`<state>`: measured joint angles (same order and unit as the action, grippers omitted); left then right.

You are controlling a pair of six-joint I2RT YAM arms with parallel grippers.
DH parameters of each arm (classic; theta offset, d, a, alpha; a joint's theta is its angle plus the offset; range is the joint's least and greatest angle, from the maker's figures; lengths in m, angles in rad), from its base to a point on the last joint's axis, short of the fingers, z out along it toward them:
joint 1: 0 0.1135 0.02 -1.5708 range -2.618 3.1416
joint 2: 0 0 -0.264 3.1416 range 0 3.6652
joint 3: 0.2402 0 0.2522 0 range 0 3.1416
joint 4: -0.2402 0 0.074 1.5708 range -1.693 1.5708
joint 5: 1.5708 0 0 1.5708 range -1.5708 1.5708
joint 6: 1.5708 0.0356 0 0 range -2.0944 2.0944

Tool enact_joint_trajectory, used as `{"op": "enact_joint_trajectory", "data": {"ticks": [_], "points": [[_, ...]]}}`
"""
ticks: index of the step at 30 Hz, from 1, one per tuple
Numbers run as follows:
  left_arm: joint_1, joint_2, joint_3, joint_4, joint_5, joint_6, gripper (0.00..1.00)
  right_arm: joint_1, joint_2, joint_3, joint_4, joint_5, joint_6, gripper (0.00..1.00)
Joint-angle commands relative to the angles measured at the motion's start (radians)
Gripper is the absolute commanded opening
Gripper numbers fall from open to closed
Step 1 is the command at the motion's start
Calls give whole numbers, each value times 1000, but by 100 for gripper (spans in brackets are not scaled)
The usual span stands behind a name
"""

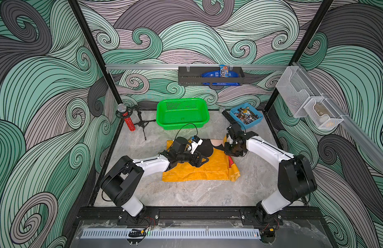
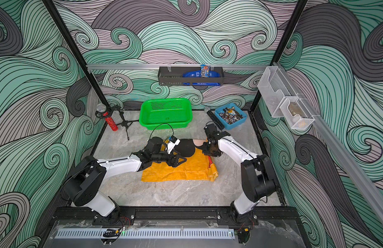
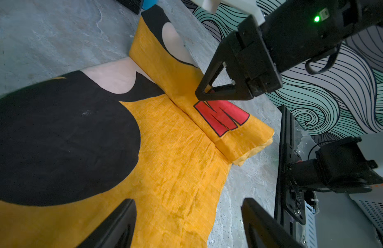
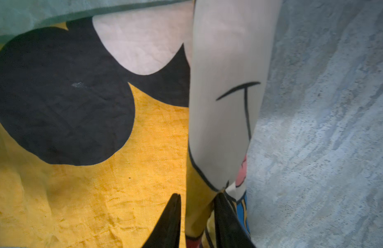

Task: Roll up the pillowcase
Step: Roll the pillowcase at the center of the board.

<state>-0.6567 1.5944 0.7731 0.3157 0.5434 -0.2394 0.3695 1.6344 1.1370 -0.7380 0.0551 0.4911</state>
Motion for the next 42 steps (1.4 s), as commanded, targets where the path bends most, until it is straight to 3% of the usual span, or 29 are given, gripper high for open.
{"op": "enact_joint_trajectory", "data": {"ticks": [1, 9, 17, 22, 27, 33, 42], "points": [[6, -17, -5, 15, 18, -3, 80, 49, 49, 39, -12, -1, 35, 31], [6, -32, -23, 16, 21, -8, 80, 86, 87, 84, 43, -77, 30, 32], [-48, 4, -6, 91, 56, -56, 80, -56, 10, 135, 42, -117, -39, 35], [-144, 84, 90, 123, 57, -73, 78, -144, 110, 189, 112, -212, -98, 34], [-241, 199, 204, 132, 58, -67, 76, -159, 238, 270, 176, -310, -128, 32], [-285, 318, 253, 102, 72, -32, 71, -165, 352, 282, 269, -405, -125, 26], [-299, 372, 199, 24, 60, 48, 69, -168, 443, 226, 378, -363, -137, 23]]}}
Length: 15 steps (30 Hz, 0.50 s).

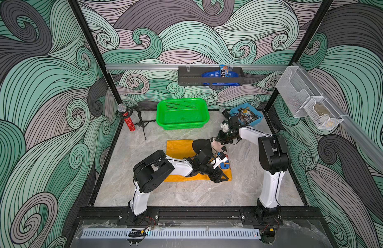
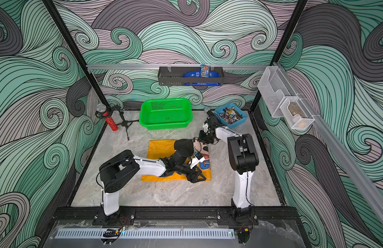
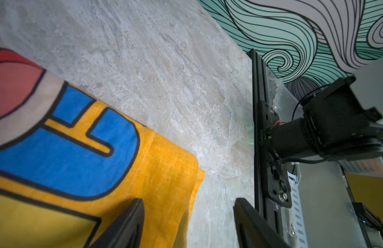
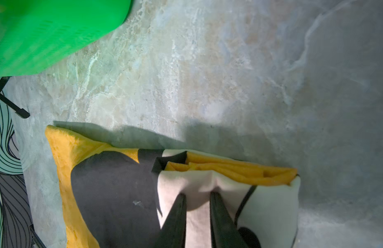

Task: Roll up the pillowcase
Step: Roll the pillowcase at the center of the board.

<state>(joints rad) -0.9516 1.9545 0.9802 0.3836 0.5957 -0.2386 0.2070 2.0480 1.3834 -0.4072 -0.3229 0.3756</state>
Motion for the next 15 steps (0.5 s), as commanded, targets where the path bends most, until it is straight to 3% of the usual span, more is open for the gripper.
{"op": "enact_joint_trajectory", "data": {"ticks": [1, 7, 15], "points": [[-4, 17, -14, -49, 5, 52, 69, -6, 33, -28, 54, 22, -24, 23], [-6, 29, -30, -121, -26, 112, 68, -11, 12, -59, 83, 10, -36, 24], [-6, -23, -13, -142, -21, 98, 69, -93, -255, -198, 74, -37, -28, 38]]}}
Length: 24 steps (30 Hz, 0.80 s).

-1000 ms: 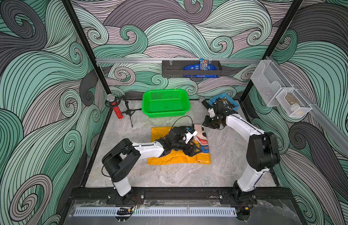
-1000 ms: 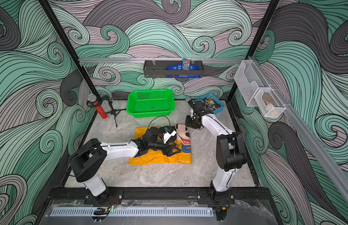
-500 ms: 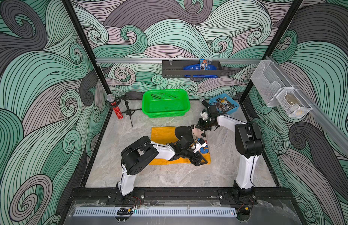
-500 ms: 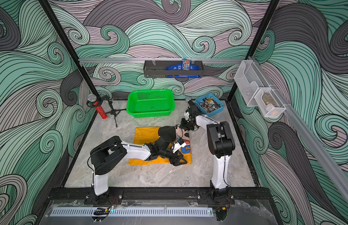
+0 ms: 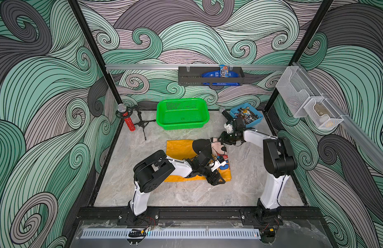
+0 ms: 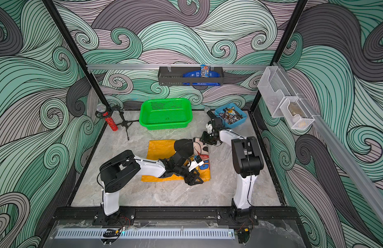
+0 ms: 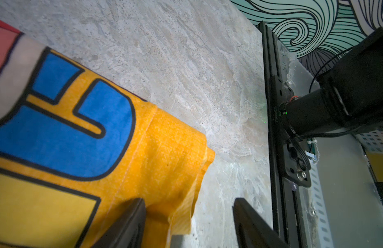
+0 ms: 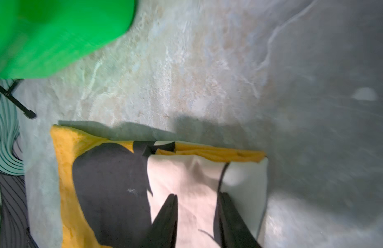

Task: Roll up the pillowcase
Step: Roll the pillowcase at the center of the board.

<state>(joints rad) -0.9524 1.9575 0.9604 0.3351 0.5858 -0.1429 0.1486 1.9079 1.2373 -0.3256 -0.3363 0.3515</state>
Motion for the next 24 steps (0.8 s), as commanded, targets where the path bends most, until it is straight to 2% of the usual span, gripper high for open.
{"op": "enact_joint_trajectory", "data": {"ticks": [1, 6, 10, 16, 24], "points": [[-5, -37, 14, -102, -11, 1, 69, -41, -151, -88, -15, -22, -4, 41], [4, -97, 80, -188, -19, 25, 71, -77, -311, -304, -99, -23, -43, 49], [21, -135, 131, -251, -24, 50, 72, -92, -383, -443, -100, -81, -54, 53], [81, -157, 136, -264, -20, 43, 74, -100, -332, -462, -30, -196, -45, 54], [181, -239, 62, -258, -22, 39, 75, -101, -243, -495, 92, -318, -6, 53]]}}
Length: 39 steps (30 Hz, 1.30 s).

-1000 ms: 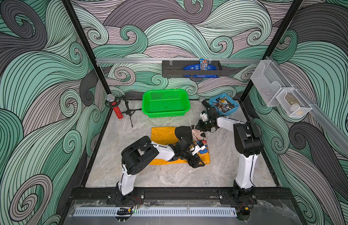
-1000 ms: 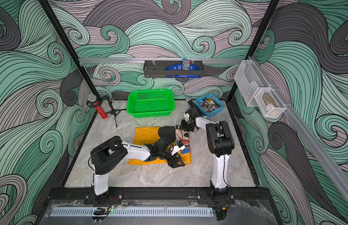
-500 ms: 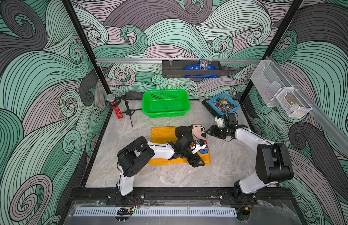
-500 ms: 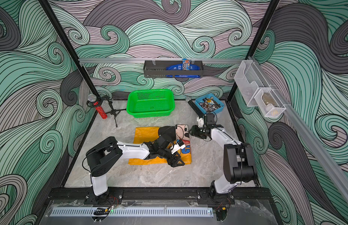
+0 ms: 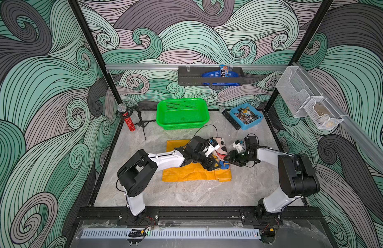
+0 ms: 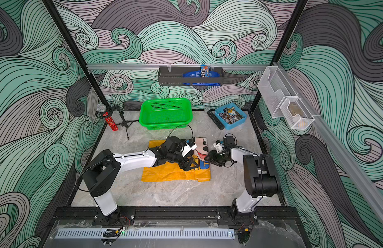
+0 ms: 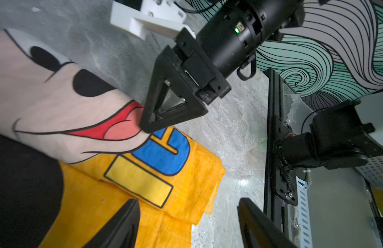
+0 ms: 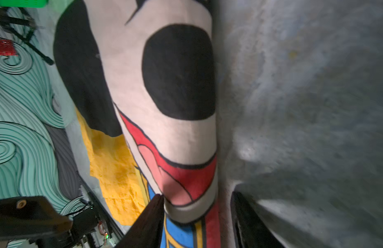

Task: Roll up the pillowcase
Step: Roll the pillowcase at the center of the board.

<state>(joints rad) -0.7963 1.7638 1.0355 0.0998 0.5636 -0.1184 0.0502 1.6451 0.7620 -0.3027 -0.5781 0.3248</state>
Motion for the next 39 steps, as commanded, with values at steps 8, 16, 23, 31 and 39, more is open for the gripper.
{"op": "enact_joint_trajectory", "data": {"ticks": [8, 16, 23, 31, 39], "points": [[87, -103, -67, -32, -4, 19, 76, -4, -2, -36, 123, -124, 35, 25], [114, -152, -117, 9, -16, -20, 80, -4, -90, -43, 85, -19, 55, 3], [142, -181, -154, 53, 5, -58, 81, -16, -165, 59, -208, 319, -17, 3], [144, -161, -159, 68, 25, -66, 81, 35, -157, 140, -322, 426, 107, 17], [144, -164, -178, 77, 36, -70, 81, 181, -144, 237, -352, 446, 266, 36]]}}
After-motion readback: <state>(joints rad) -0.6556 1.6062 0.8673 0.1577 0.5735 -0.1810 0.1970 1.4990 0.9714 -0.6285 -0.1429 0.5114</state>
